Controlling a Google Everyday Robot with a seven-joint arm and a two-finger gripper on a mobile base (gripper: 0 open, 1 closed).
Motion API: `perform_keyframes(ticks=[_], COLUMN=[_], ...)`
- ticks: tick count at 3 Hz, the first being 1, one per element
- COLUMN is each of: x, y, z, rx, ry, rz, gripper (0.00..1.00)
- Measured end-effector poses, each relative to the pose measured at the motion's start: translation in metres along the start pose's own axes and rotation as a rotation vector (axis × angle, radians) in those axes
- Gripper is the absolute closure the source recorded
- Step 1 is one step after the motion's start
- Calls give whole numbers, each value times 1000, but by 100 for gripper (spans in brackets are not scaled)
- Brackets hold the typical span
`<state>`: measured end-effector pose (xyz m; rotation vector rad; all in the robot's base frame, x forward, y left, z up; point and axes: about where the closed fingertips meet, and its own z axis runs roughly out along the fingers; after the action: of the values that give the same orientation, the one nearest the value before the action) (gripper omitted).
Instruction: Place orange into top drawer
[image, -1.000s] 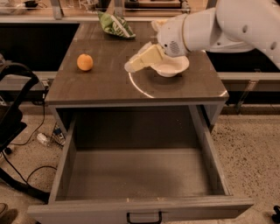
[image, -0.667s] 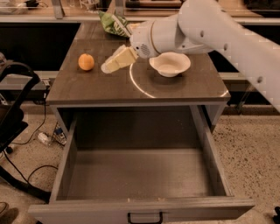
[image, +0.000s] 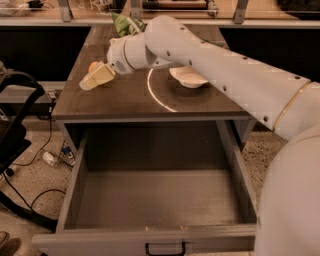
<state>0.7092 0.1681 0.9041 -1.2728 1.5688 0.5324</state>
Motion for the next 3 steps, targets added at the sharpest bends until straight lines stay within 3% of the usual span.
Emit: perform_keyframes(ticks=[1, 2, 3], x=[15, 26, 33], y=[-3, -6, -7], z=[43, 60, 72], rx=[-13, -20, -26], ry=[3, 9, 18], rz=[62, 98, 102], gripper=[0, 0, 25])
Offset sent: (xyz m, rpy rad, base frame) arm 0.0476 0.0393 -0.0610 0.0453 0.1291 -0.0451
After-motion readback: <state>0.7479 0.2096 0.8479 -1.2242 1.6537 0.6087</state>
